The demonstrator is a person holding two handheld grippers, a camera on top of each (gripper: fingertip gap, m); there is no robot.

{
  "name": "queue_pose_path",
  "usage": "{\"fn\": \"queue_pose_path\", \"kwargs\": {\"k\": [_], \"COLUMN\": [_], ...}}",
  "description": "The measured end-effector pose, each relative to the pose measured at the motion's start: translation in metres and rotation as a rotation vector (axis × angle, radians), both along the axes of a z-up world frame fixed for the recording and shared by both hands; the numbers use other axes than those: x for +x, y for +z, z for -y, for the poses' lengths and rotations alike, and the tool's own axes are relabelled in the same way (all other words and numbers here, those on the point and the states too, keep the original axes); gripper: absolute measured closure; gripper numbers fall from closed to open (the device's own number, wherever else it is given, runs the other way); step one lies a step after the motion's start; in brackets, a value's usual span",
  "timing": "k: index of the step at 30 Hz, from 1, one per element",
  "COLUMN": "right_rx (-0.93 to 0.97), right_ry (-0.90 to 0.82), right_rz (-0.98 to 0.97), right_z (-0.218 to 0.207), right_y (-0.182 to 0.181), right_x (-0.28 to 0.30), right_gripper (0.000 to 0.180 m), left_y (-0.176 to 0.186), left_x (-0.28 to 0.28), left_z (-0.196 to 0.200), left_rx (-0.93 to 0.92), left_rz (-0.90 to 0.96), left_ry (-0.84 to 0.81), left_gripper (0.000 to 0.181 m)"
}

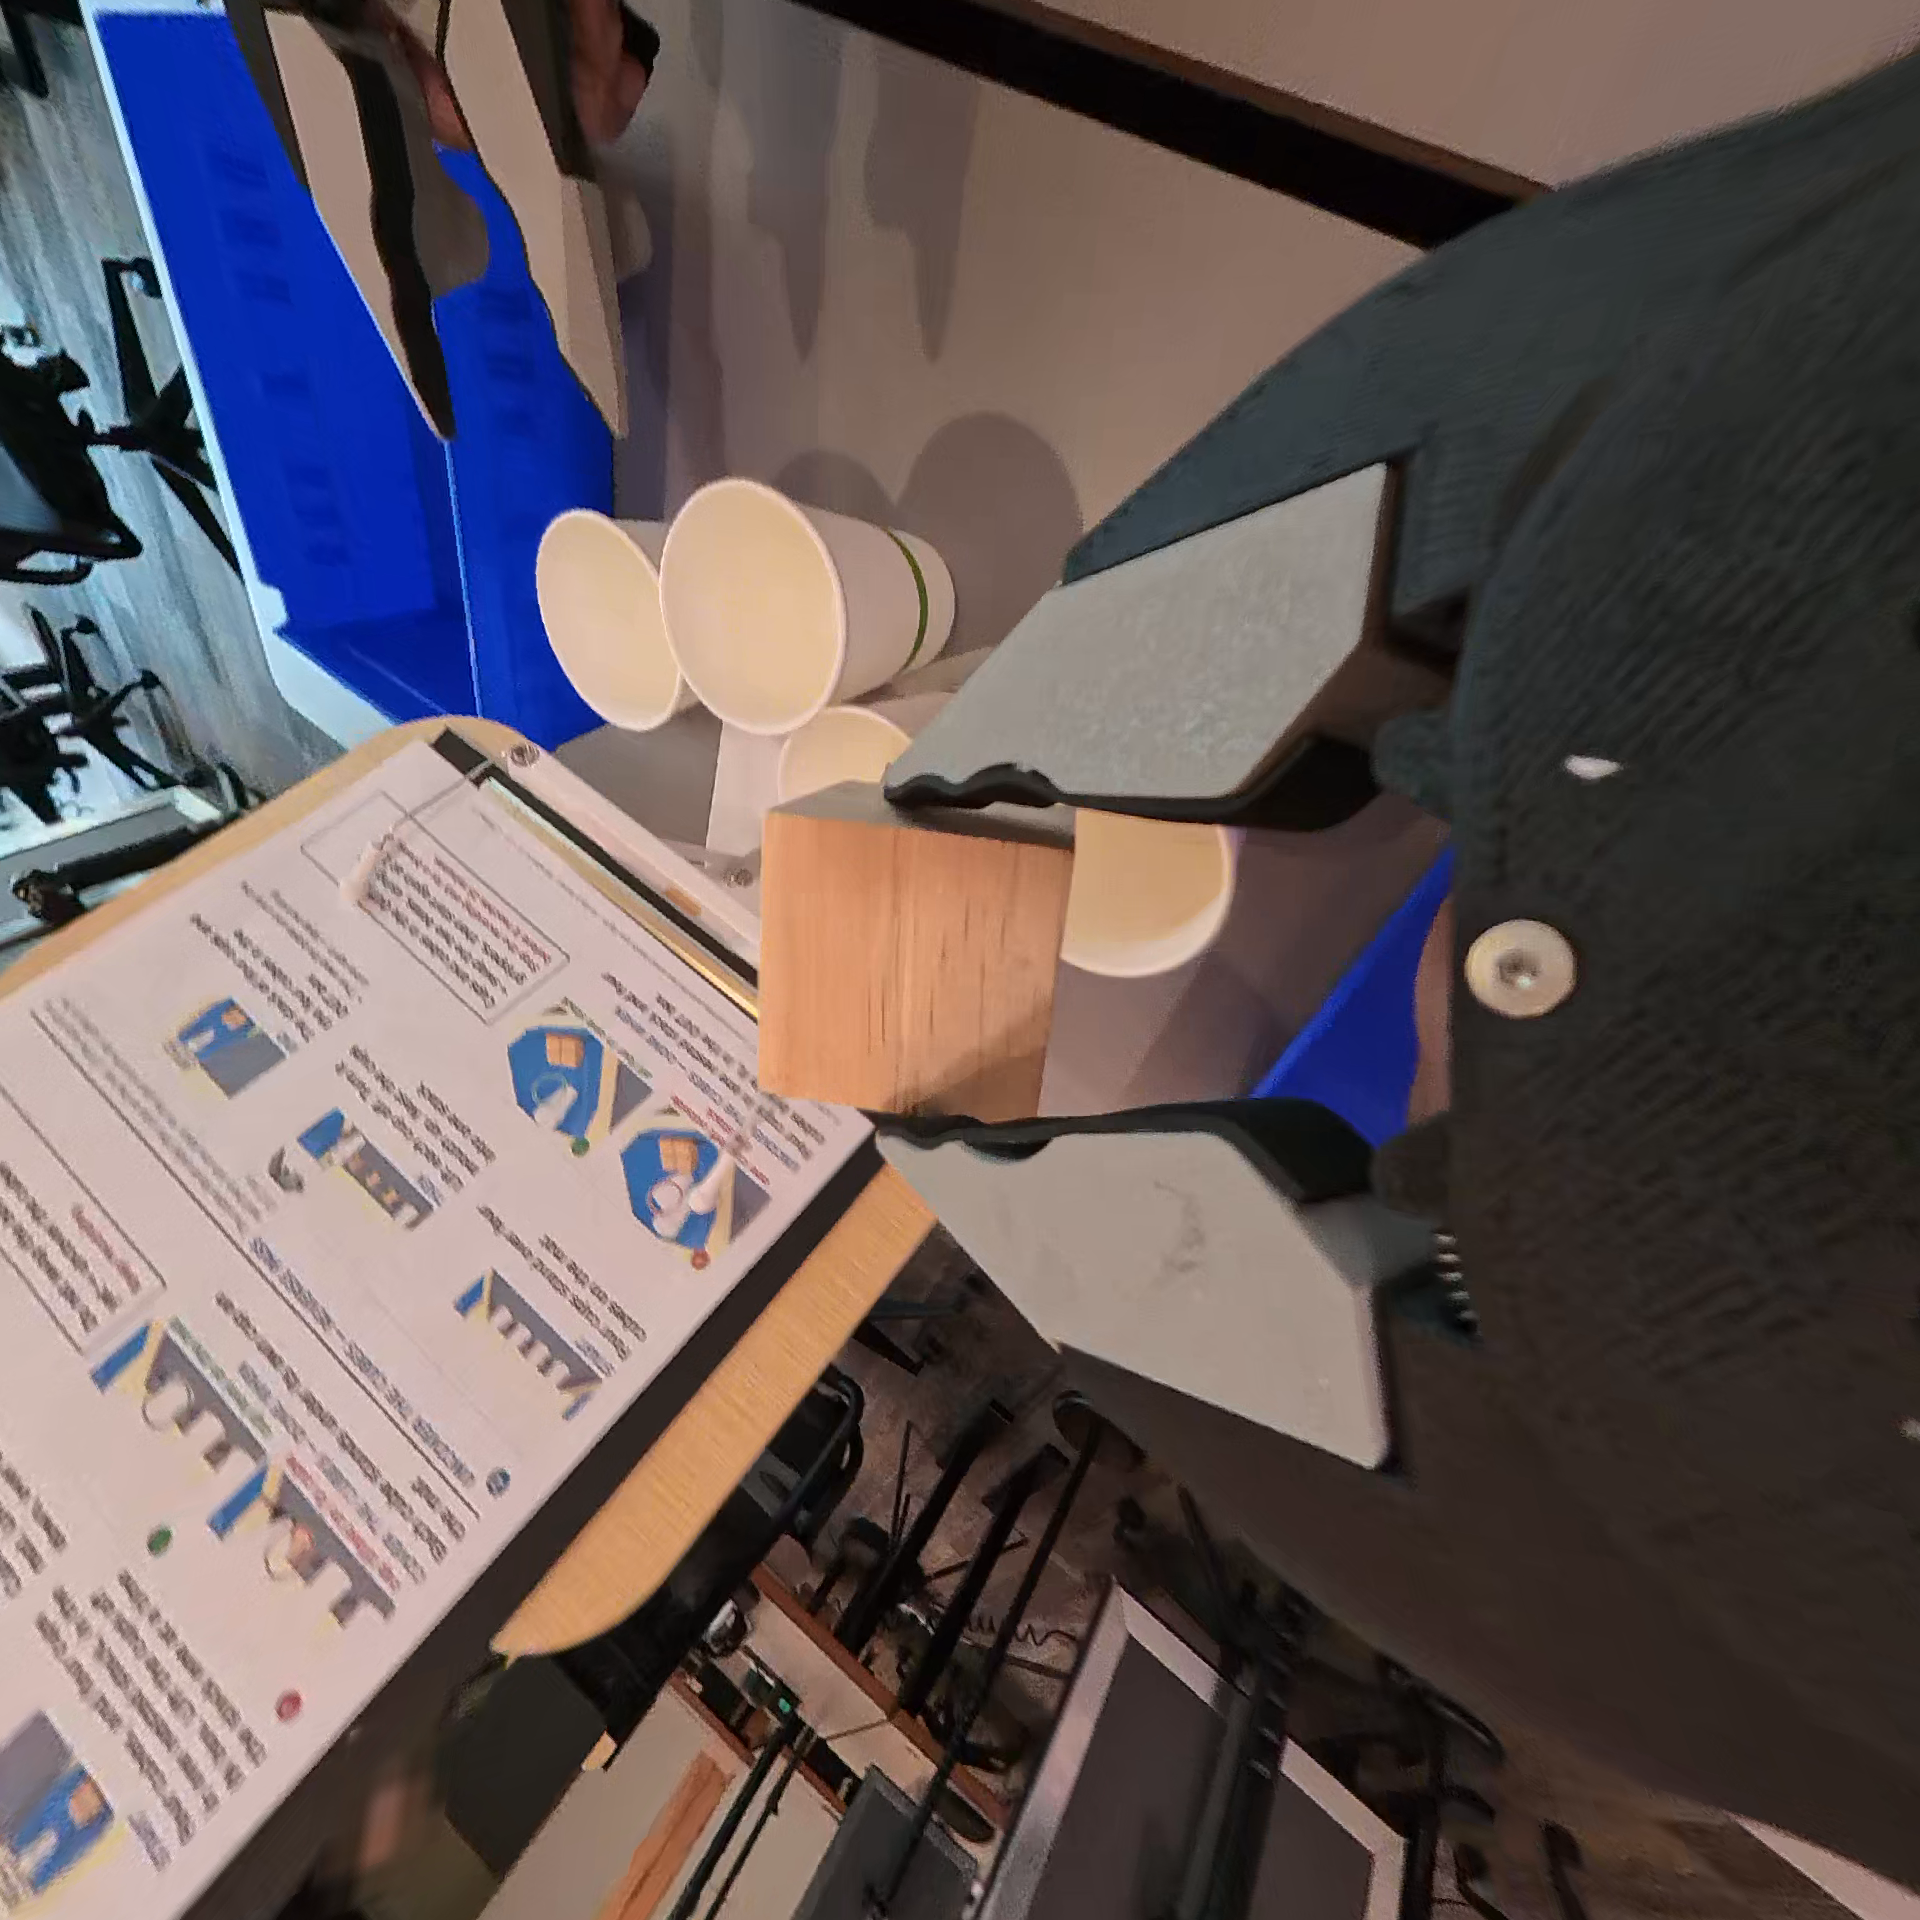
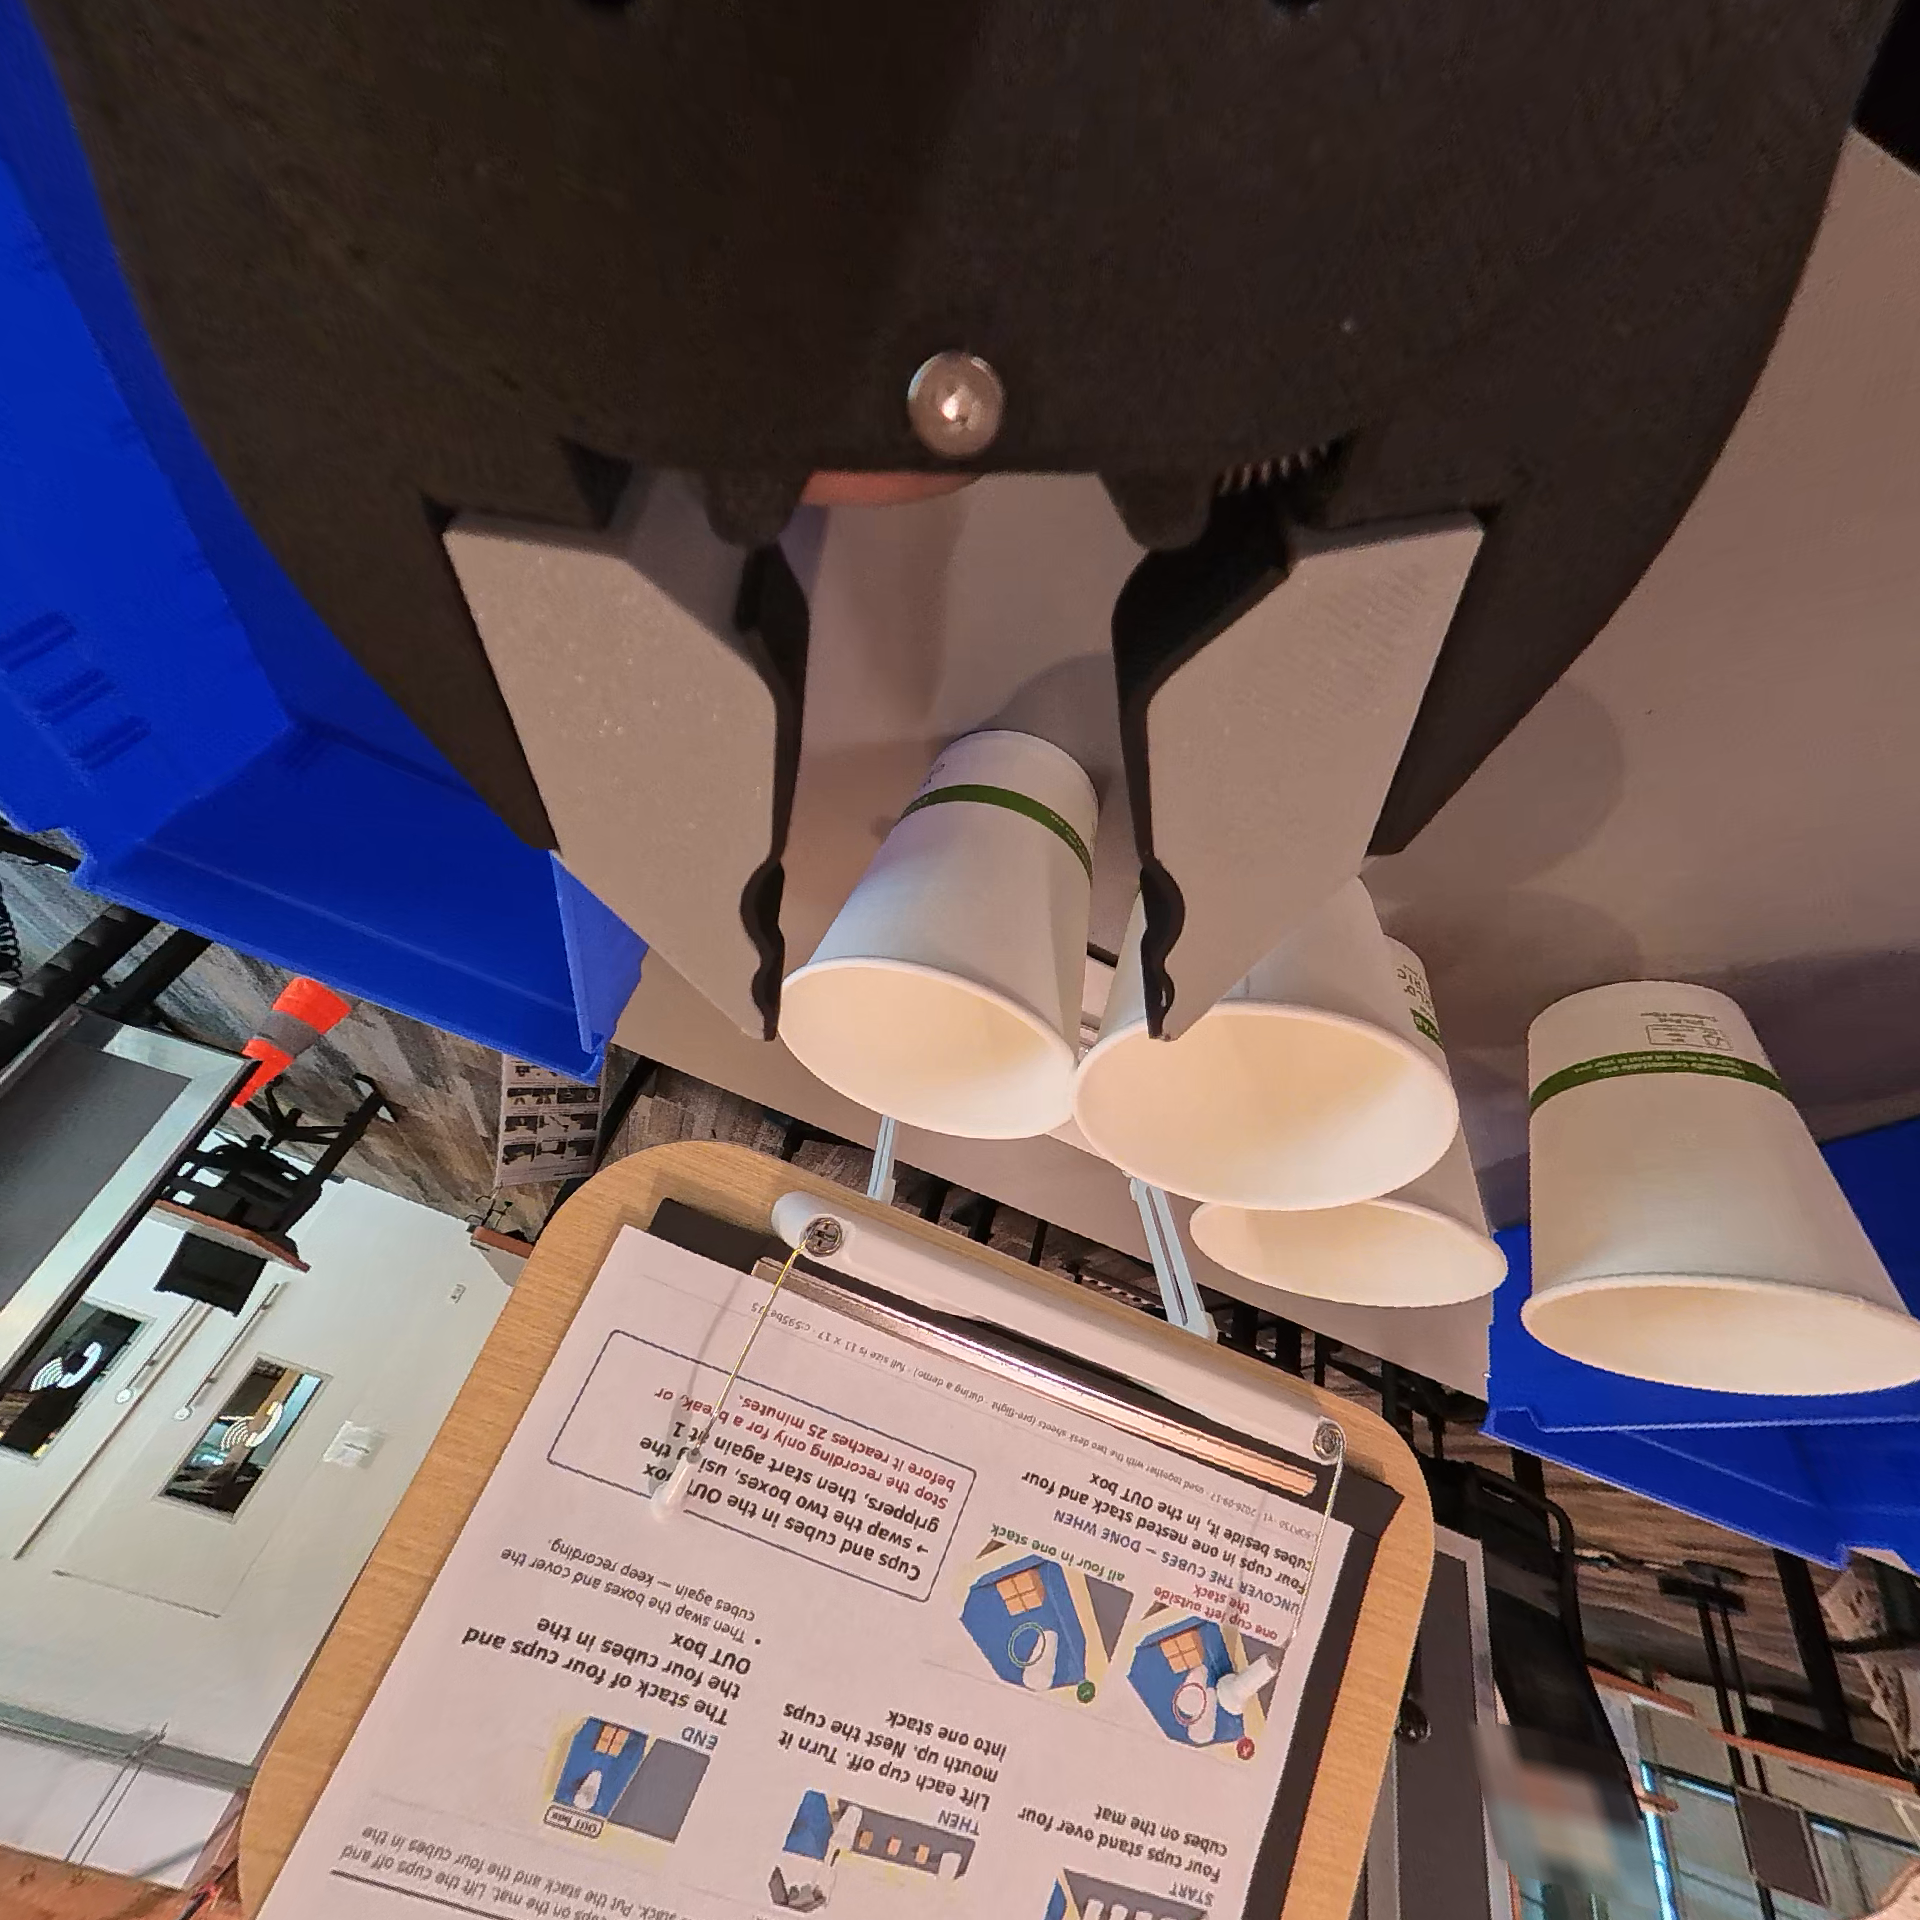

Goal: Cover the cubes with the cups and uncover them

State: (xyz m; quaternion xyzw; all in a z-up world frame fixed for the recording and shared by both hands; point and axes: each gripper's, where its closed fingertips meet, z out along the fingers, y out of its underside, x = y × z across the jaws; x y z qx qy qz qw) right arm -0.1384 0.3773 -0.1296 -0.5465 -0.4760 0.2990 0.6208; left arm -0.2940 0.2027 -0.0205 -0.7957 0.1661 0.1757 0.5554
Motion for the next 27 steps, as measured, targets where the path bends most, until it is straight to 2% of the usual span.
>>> {"fn": "queue_pose_path", "kwargs": {"k": [13, 27], "right_rx": [-0.002, -0.031], "right_ry": [-0.012, -0.106], "right_rz": [-0.028, -0.108], "right_z": [-0.003, -0.023], "right_y": [0.008, 0.029], "right_x": [0.005, 0.027], "right_gripper": [0.112, 0.112], "left_y": [-0.049, -0.154], "left_x": [0.083, 0.163], "left_z": [-0.043, -0.083], "left_rx": [-0.175, -0.444], "left_rz": [-0.042, -0.112], "left_ry": [-0.198, -0.340], "left_gripper": [0.122, 0.122]}}
